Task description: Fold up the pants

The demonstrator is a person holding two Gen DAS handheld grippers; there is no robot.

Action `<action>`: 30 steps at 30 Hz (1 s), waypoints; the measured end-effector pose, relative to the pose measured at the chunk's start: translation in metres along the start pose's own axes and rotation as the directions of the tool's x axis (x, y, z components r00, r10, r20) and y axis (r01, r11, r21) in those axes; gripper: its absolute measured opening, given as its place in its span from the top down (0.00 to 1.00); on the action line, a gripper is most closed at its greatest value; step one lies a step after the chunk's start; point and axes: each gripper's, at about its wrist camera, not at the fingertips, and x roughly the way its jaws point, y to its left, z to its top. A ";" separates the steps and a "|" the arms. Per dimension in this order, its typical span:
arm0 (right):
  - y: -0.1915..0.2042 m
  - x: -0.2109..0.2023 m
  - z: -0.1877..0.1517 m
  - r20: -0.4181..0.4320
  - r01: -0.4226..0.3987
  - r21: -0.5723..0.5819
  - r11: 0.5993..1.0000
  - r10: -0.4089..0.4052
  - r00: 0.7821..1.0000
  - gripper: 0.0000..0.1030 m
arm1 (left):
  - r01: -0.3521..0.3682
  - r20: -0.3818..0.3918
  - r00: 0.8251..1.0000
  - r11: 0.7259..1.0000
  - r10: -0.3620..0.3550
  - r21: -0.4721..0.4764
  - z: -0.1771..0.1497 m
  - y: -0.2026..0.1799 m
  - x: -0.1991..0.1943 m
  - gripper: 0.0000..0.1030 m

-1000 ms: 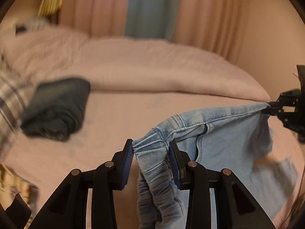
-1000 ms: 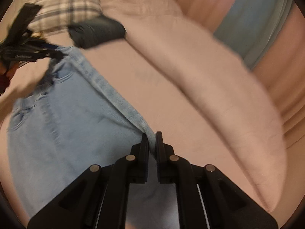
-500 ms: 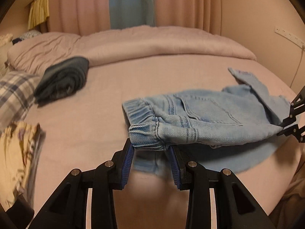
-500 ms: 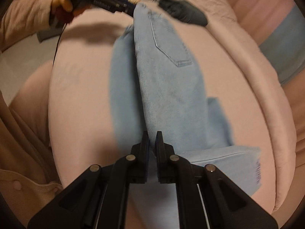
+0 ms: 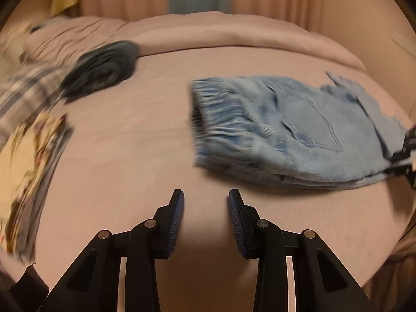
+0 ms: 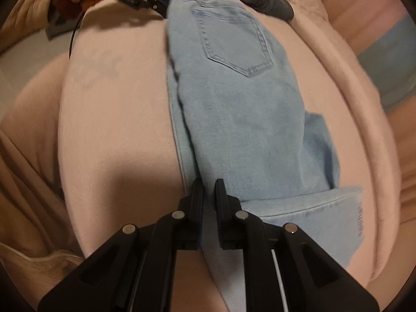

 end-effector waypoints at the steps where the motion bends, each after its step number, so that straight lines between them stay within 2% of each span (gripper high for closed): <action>1: -0.004 0.000 0.001 0.004 -0.015 0.018 1.000 0.015 1.000 0.89 | -0.008 0.010 1.000 0.999 0.008 -0.037 0.000 0.007 -0.008 0.65; 4: -0.020 -0.001 0.000 -0.010 -0.081 0.089 0.993 0.082 0.997 0.88 | 0.019 0.074 0.997 0.993 -0.011 -0.120 0.007 0.014 -0.036 0.65; 5: -0.025 -0.004 -0.001 -0.004 -0.101 0.108 0.989 0.102 0.995 0.82 | 0.029 0.097 0.995 0.993 -0.017 -0.118 0.012 0.010 -0.044 0.60; 6: -0.031 -0.011 -0.002 0.020 -0.143 0.140 0.980 0.141 0.990 0.69 | 0.033 0.117 0.993 0.994 -0.021 -0.102 0.018 0.002 -0.050 0.54; 7: -0.041 -0.022 -0.005 0.062 -0.200 0.183 0.963 0.192 0.979 0.61 | 0.039 0.132 0.991 0.996 -0.029 -0.077 0.026 -0.009 -0.054 0.46; 8: -0.052 -0.031 -0.010 0.101 -0.227 0.219 0.949 0.210 0.973 0.46 | 0.057 0.143 0.988 0.997 -0.050 -0.051 0.032 -0.020 -0.055 0.43; 9: -0.062 -0.039 -0.014 0.136 -0.235 0.255 0.938 0.206 0.969 0.41 | 0.090 0.153 0.984 0.996 -0.086 -0.020 0.040 -0.035 -0.054 0.43; 10: -0.075 -0.046 -0.019 0.167 -0.239 0.296 0.925 0.196 0.966 0.41 | 0.137 0.156 0.978 0.991 -0.137 0.014 0.049 -0.053 -0.050 0.43; 13: -0.127 -0.061 -0.043 0.231 -0.231 0.501 0.834 0.128 0.965 0.39 | 0.247 0.133 0.958 0.966 -0.255 0.076 0.072 -0.101 -0.031 0.43; 14: -0.154 -0.060 -0.053 0.224 -0.204 0.599 0.774 0.082 0.971 0.37 | 0.287 0.120 0.948 0.954 -0.296 0.086 0.078 -0.116 -0.022 0.43; 16: -0.191 -0.051 -0.065 0.175 -0.140 0.711 0.689 0.019 0.984 0.37 | 0.375 0.075 0.921 0.922 -0.383 0.102 0.090 -0.154 -0.001 0.43; 17: -0.216 -0.040 -0.073 0.117 -0.084 0.775 0.627 -0.011 0.993 0.36 | 0.406 0.052 0.909 0.907 -0.414 0.116 0.094 -0.172 0.008 0.43; 18: -0.232 -0.030 -0.077 0.073 -0.048 0.810 0.584 -0.018 0.997 0.36 | 0.432 0.028 0.898 0.892 -0.439 0.135 0.096 -0.192 0.017 0.43; 20: -0.272 0.001 -0.080 0.003 -0.006 0.875 0.484 0.007 1.000 0.35 | 0.460 -0.022 0.886 0.870 -0.464 0.175 0.098 -0.227 0.033 0.43; 22: -0.296 0.024 -0.080 -0.023 0.010 0.911 0.413 0.026 0.999 0.36 | 0.498 -0.074 0.866 0.844 -0.494 0.200 0.095 -0.254 0.048 0.43; 23: -0.311 0.041 -0.078 -0.046 0.027 0.930 0.367 0.044 0.998 0.36 | 0.503 -0.093 0.864 0.839 -0.495 0.207 0.094 -0.263 0.054 0.43; 25: -0.325 0.066 -0.072 -0.086 0.060 0.939 0.338 0.065 0.994 0.37 | 0.506 -0.141 0.863 0.835 -0.486 0.217 0.091 -0.277 0.068 0.43; 28: -0.333 0.096 -0.059 -0.169 0.134 0.928 0.347 0.075 0.983 0.37 | 0.493 -0.182 0.868 0.840 -0.461 0.225 0.086 -0.283 0.083 0.43; 30: -0.333 0.117 -0.053 -0.252 0.203 0.906 0.371 0.088 0.964 0.43 | 0.498 -0.176 0.866 0.840 -0.468 0.215 0.089 -0.283 0.085 0.46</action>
